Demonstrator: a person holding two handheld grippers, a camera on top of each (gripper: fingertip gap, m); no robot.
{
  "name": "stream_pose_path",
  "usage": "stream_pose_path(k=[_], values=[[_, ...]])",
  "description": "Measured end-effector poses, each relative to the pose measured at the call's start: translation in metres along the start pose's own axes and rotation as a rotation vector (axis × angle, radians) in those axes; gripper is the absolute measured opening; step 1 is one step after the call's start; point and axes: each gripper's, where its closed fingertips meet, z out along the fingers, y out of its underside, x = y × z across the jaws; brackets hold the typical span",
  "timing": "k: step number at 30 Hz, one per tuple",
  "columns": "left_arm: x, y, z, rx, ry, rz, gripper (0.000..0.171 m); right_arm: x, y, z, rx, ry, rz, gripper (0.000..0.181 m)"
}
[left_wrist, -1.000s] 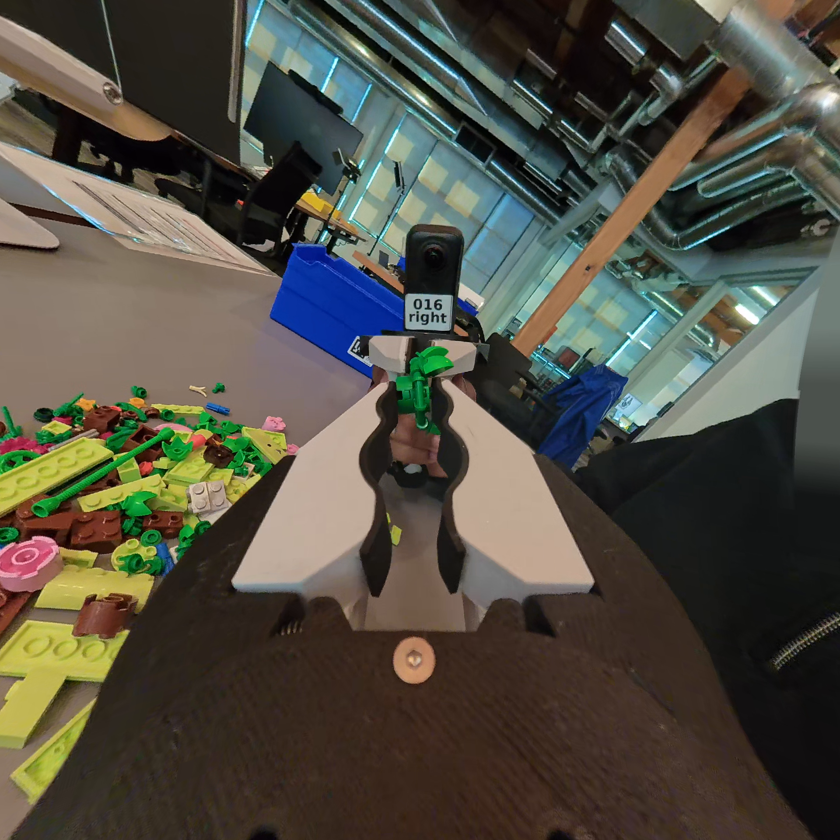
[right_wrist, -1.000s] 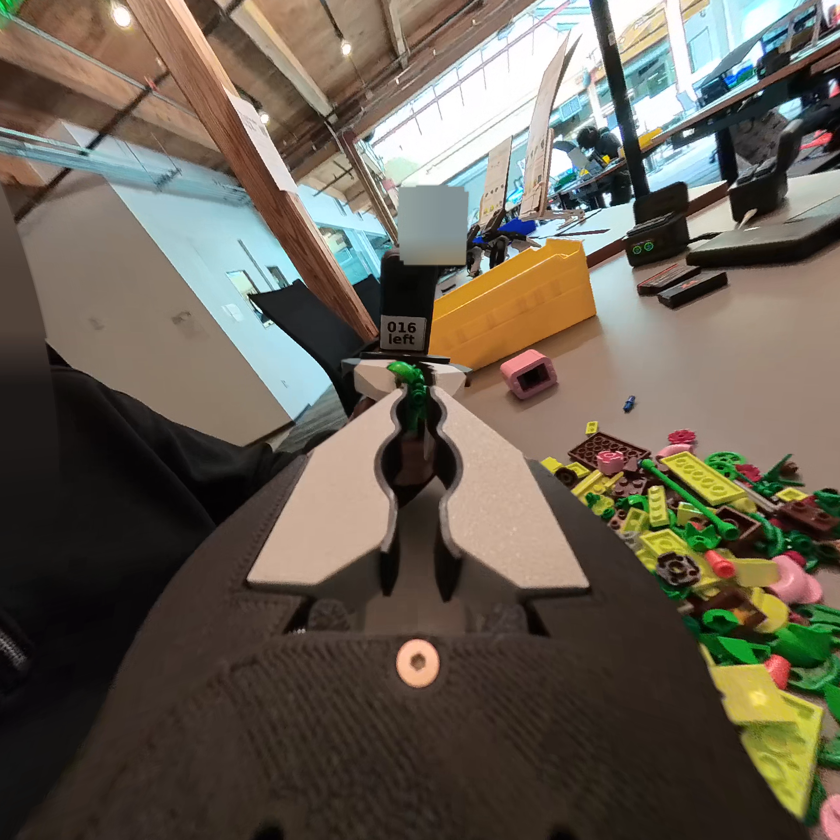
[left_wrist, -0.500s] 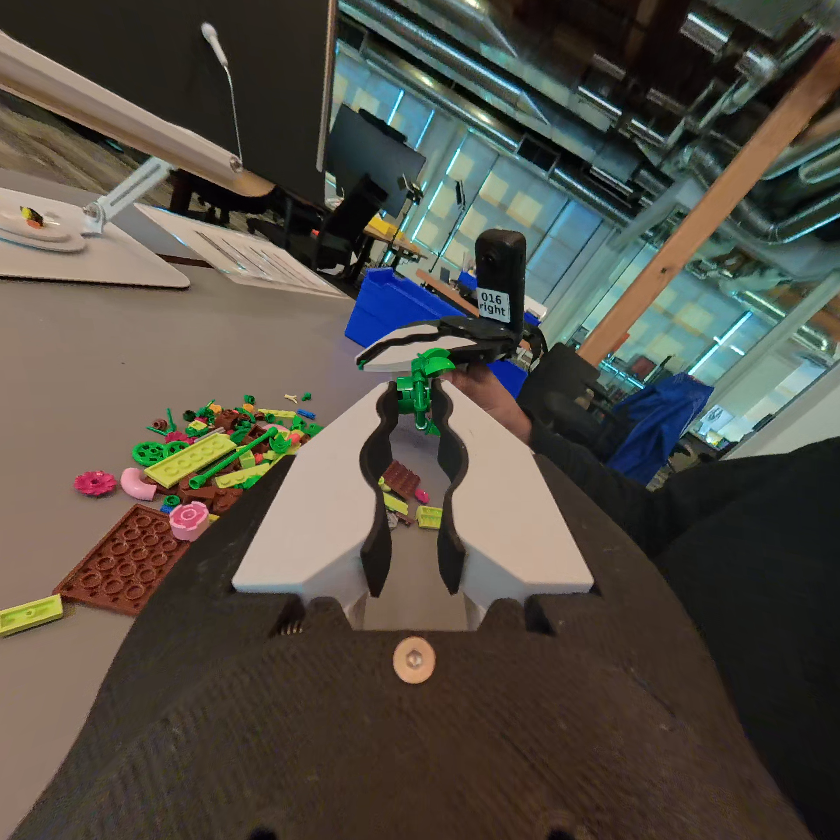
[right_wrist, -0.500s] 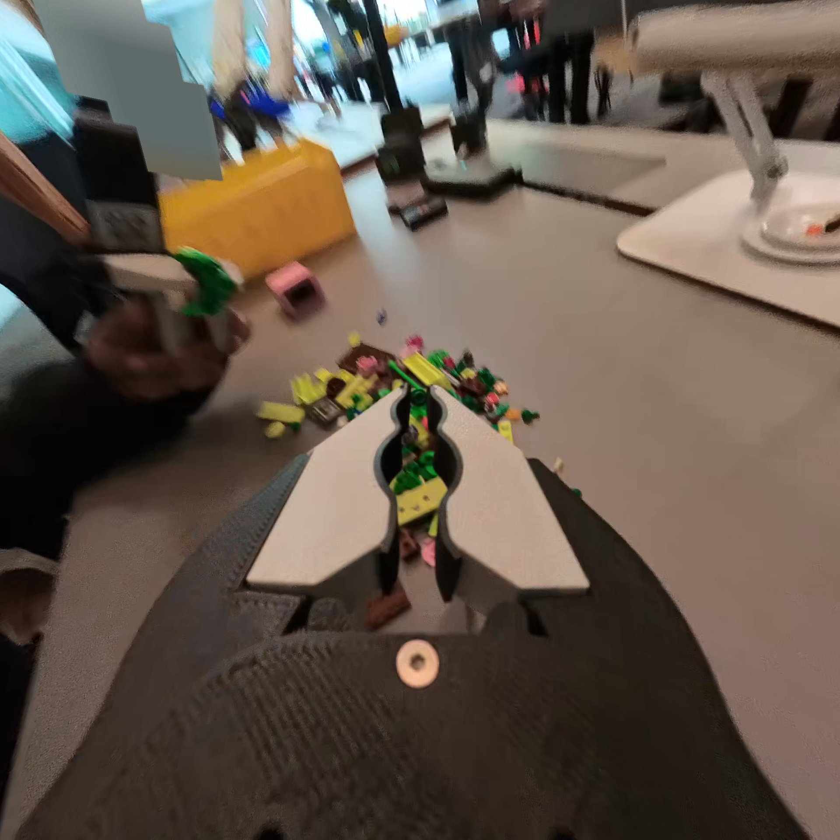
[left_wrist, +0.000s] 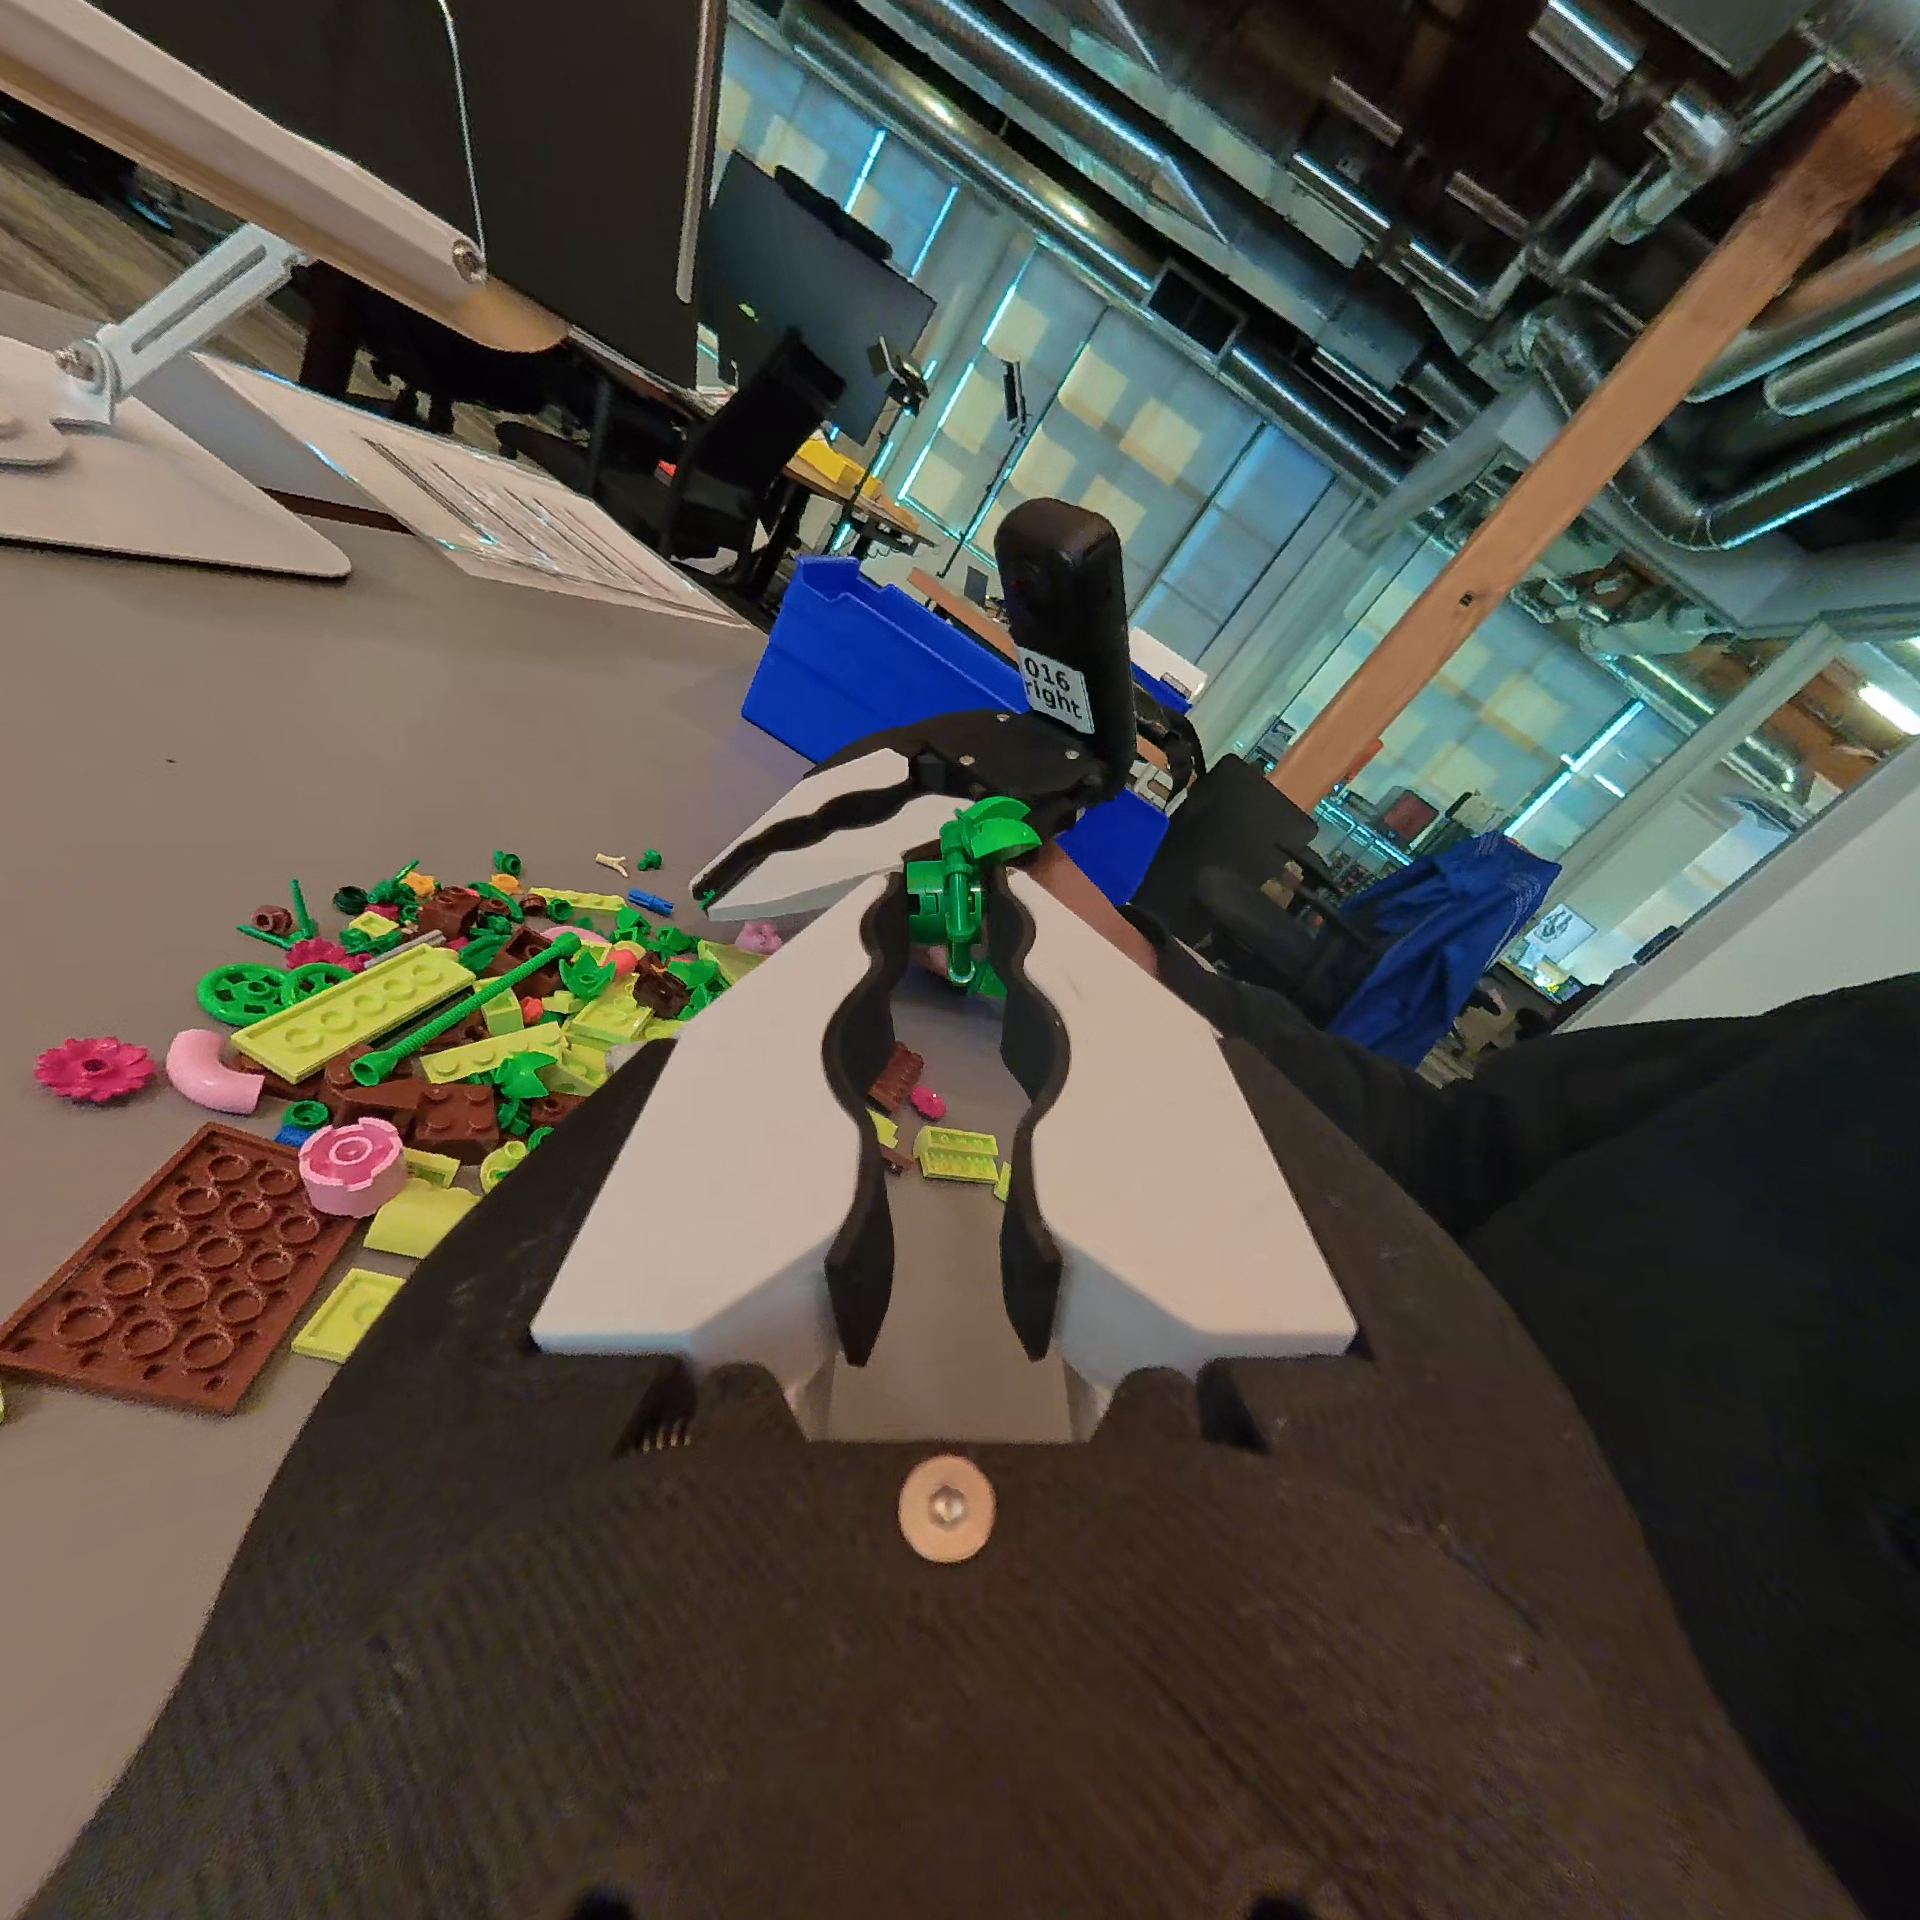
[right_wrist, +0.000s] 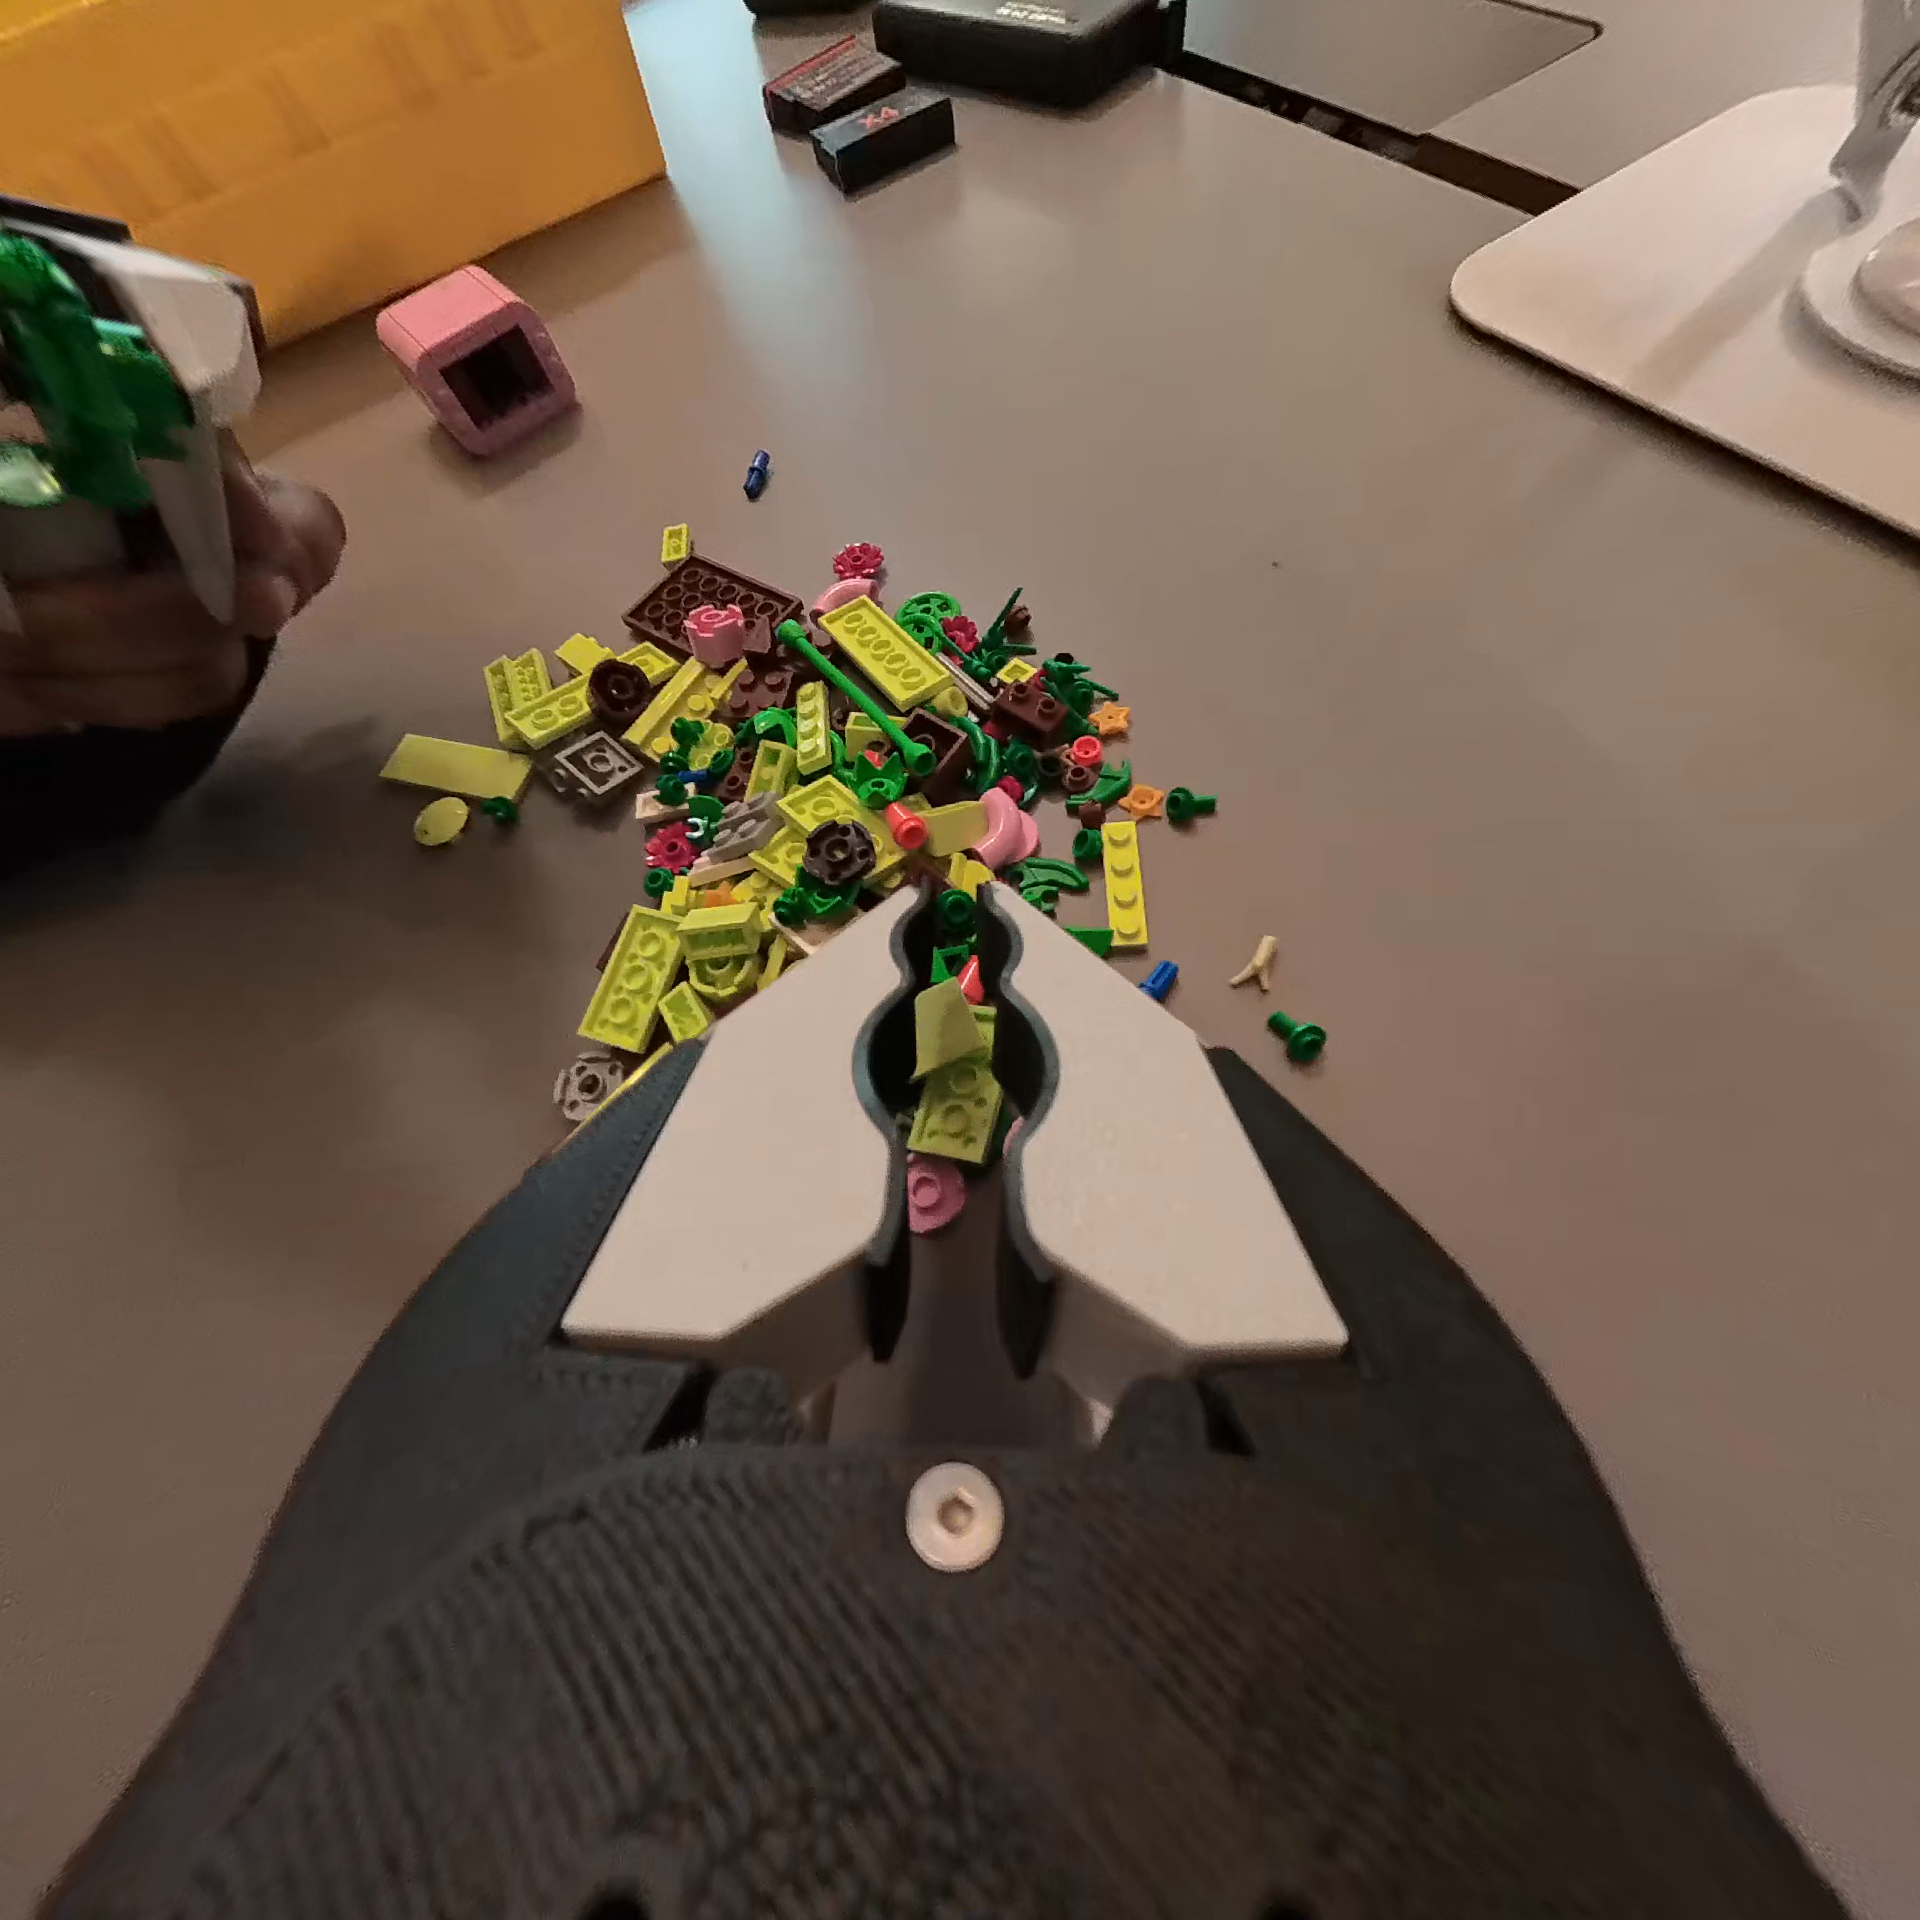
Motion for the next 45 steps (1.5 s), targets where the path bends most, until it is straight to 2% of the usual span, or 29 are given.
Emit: stream_pose_path(k=[6,10,15,18,22,26,30,32,34,35,37,38,40,41,45], values=[[-0.001,0.003,0.001,-0.019,-0.009,0.007,0.012,0.001,-0.006,-0.005,0.047,-0.036,0.067,0.011],[-0.001,0.006,0.003,-0.031,-0.010,0.014,0.012,-0.008,-0.022,-0.012,0.137,-0.053,0.021,0.012],[0.001,0.013,0.007,-0.074,-0.011,0.042,0.012,-0.061,-0.060,-0.033,0.374,-0.231,-0.123,0.018],[0.005,0.021,0.011,-0.116,-0.003,0.072,0.012,-0.095,-0.069,-0.043,0.459,-0.352,-0.208,0.022],[0.015,0.027,0.016,-0.142,0.052,0.070,0.012,-0.114,-0.065,-0.043,0.462,-0.394,-0.302,0.022],[0.023,0.028,0.017,-0.140,0.106,0.029,0.012,-0.123,-0.061,-0.040,0.439,-0.444,-0.304,0.018],[0.022,0.034,0.018,-0.175,0.091,0.061,0.013,-0.124,-0.059,-0.039,0.426,-0.438,-0.321,0.006],[0.027,0.032,0.019,-0.160,0.113,0.052,0.013,-0.124,-0.062,-0.044,0.418,-0.471,-0.267,0.003],[0.034,0.028,0.021,-0.134,0.152,0.009,0.013,-0.123,-0.068,-0.050,0.428,-0.564,-0.120,0.003],[0.033,0.032,0.021,-0.163,0.147,-0.003,0.012,-0.119,-0.075,-0.056,0.474,-0.609,-0.030,0.003],[0.020,0.051,0.019,-0.279,0.066,0.091,0.013,-0.087,-0.102,-0.091,0.687,-0.689,0.217,0.002],[0.026,0.047,0.020,-0.261,0.078,0.118,0.013,-0.069,-0.105,-0.103,0.736,-0.680,0.264,0.002],[0.037,0.050,0.024,-0.266,0.124,0.120,0.013,-0.056,-0.095,-0.099,0.674,-0.540,0.172,0.002],[0.037,0.060,0.027,-0.314,0.119,0.138,0.013,-0.057,-0.094,-0.096,0.656,-0.527,0.151,0.003],[0.017,0.111,0.026,-0.609,-0.004,0.260,0.012,-0.074,-0.087,-0.076,0.554,-0.644,0.239,0.003]])
